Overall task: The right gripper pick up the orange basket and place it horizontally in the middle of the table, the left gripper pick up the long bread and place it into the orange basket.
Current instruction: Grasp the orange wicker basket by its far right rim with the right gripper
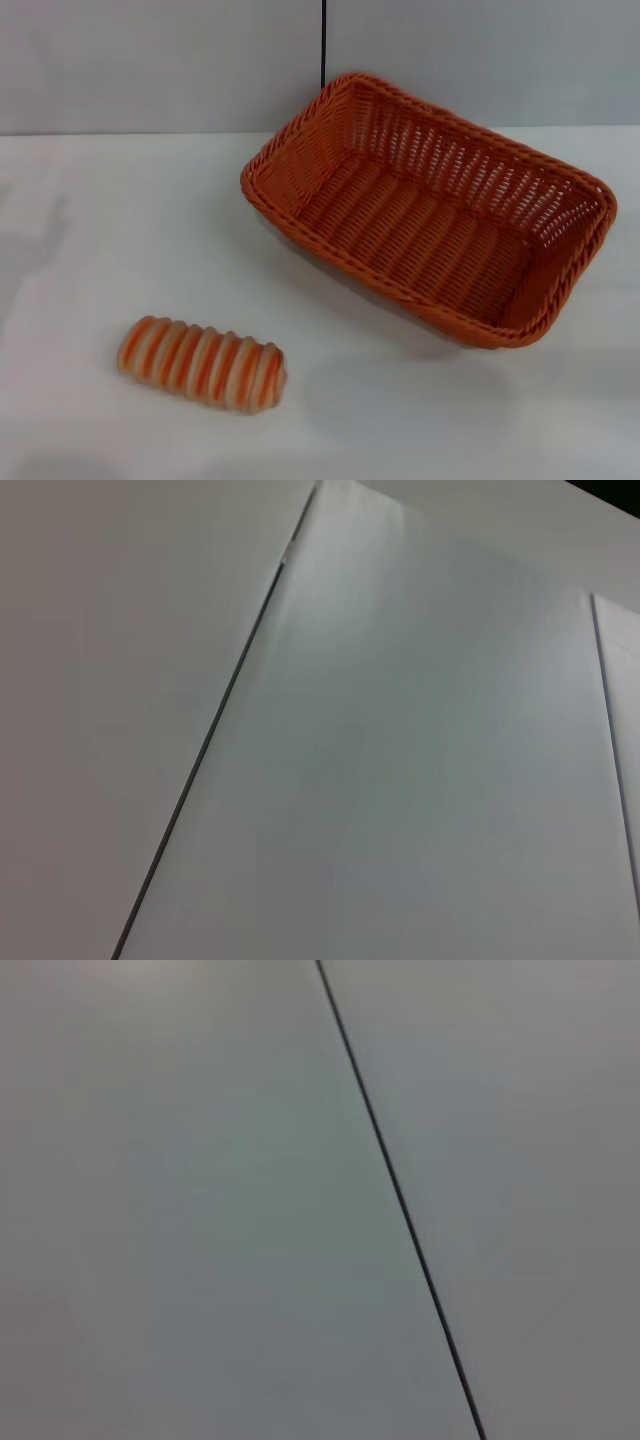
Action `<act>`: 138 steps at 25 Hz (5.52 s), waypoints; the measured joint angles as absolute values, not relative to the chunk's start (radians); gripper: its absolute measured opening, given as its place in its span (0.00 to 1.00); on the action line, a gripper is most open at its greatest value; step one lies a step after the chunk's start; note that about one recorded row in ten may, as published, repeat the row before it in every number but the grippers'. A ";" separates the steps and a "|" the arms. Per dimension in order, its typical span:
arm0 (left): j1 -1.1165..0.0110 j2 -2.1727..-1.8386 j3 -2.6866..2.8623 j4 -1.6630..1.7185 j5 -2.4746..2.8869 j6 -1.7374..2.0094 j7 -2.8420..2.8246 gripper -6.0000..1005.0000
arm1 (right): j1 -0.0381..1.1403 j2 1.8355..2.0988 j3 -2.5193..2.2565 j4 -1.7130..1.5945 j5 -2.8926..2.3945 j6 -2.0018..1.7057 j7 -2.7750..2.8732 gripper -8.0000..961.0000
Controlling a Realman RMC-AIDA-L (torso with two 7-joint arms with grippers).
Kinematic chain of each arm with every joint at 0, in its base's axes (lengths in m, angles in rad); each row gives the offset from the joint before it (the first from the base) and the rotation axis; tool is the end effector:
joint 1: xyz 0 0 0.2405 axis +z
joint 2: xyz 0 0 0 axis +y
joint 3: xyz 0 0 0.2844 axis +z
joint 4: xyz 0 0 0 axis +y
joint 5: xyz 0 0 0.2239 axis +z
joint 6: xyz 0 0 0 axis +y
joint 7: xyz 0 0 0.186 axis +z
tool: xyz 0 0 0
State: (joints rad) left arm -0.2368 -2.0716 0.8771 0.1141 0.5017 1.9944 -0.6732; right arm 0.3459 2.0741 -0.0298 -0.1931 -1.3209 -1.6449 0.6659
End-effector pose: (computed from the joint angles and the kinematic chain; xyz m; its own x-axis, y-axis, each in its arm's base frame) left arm -0.3309 0.2636 0.0790 0.2562 -0.5730 0.7785 0.7874 -0.3434 -0.5119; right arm 0.3716 0.3276 0.0781 0.4654 0.3766 -0.8010 -0.8179 -0.1630 -0.5519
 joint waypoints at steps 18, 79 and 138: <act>-0.366 -2.076 0.790 0.023 0.500 1.971 -0.540 0.78 | 0.342 2.077 0.162 0.020 -1.313 -1.715 0.483 0.72; -0.394 -2.074 0.779 0.000 0.518 1.851 -0.563 0.78 | 0.670 1.690 -0.550 -0.703 -2.316 -1.775 2.244 0.70; -0.289 -2.071 0.790 -0.026 0.516 1.962 -0.604 0.78 | 0.803 1.859 -0.743 -0.638 -2.518 -1.514 2.308 0.68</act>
State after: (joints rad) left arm -0.2890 -2.0707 0.7901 -0.0262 0.5163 1.9618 -0.6045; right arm 0.8032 1.8595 -0.7430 -0.6384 -2.5185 -1.5145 2.3078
